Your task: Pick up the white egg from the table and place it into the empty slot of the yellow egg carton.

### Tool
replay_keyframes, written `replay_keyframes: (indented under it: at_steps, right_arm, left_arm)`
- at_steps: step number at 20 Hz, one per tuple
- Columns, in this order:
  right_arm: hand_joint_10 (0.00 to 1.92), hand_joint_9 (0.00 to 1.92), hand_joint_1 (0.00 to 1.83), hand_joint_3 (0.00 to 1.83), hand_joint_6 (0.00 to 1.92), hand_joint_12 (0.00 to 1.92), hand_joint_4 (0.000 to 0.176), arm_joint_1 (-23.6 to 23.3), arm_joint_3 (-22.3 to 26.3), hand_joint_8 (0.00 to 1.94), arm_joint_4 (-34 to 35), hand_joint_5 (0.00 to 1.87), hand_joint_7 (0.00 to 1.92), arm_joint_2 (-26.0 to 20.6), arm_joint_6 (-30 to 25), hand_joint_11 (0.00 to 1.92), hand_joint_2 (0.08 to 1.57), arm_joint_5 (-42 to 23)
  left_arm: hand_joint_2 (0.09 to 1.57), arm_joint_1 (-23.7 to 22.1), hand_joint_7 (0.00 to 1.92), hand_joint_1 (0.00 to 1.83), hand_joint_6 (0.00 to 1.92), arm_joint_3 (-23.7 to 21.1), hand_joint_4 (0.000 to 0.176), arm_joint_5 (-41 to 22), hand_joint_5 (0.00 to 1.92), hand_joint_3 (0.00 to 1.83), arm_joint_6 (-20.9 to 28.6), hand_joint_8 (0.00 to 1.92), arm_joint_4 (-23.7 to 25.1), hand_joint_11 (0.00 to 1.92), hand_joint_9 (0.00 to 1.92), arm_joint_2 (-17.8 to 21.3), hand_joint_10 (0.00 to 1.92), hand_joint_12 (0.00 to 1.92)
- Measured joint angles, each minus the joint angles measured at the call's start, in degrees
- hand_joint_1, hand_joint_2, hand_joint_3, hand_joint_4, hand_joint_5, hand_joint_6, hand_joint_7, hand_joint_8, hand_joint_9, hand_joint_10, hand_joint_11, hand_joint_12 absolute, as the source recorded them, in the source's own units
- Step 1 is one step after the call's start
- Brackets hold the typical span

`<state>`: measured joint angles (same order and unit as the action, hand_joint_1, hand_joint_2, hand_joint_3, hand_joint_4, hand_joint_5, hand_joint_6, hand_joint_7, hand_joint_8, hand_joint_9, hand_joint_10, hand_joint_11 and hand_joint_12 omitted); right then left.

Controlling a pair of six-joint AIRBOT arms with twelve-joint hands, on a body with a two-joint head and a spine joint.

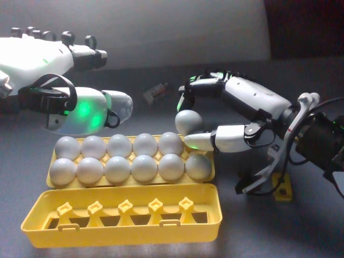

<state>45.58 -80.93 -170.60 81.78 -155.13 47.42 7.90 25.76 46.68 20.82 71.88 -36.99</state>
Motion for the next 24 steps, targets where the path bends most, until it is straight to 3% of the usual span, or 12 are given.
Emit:
replay_keyframes:
  at_steps: [16, 22, 23, 24]
  right_arm:
    - [0.51, 0.09, 1.12, 0.0, 1.14, 1.04, 0.0, 0.4, -1.2, 0.0, 0.0, 0.89, 0.53, 0.7, -1.4, 0.0, 1.16, -2.8]
    - [0.53, 0.09, 1.04, 0.0, 1.24, 1.11, 0.0, 0.4, -1.2, 0.0, 0.0, 0.82, 0.53, 0.7, -2.4, 0.0, 1.19, -2.3]
    - [0.53, 0.1, 1.01, 0.0, 0.96, 1.1, 0.0, 0.4, -1.2, 0.0, 0.0, 0.64, 0.53, 0.7, -2.4, 0.0, 1.11, -2.3]
    - [0.52, 0.1, 0.99, 0.0, 0.81, 1.1, 0.0, 0.4, -1.2, 0.0, 0.0, 0.58, 0.52, 0.7, -2.5, 0.0, 1.09, -2.3]
  left_arm:
    - [1.29, 0.0, 0.12, 0.0, 0.0, 0.1, 0.052, 0.0, 0.13, 0.0, 0.0, 0.0, -0.4, 0.0, 0.14, 0.0, 0.0, 0.61]
    - [1.29, 0.0, 0.12, 0.0, 0.0, 0.1, 0.052, 0.0, 0.13, 0.0, 0.0, 0.0, -0.4, 0.0, 0.14, 0.0, 0.0, 0.61]
    - [1.29, 0.0, 0.12, 0.0, 0.0, 0.1, 0.052, 0.0, 0.13, 0.0, 0.0, 0.0, -0.4, 0.0, 0.14, 0.0, 0.0, 0.61]
    - [1.29, 0.0, 0.12, 0.0, 0.0, 0.1, 0.052, 0.0, 0.13, 0.0, 0.0, 0.0, -0.4, 0.0, 0.14, 0.0, 0.0, 0.61]
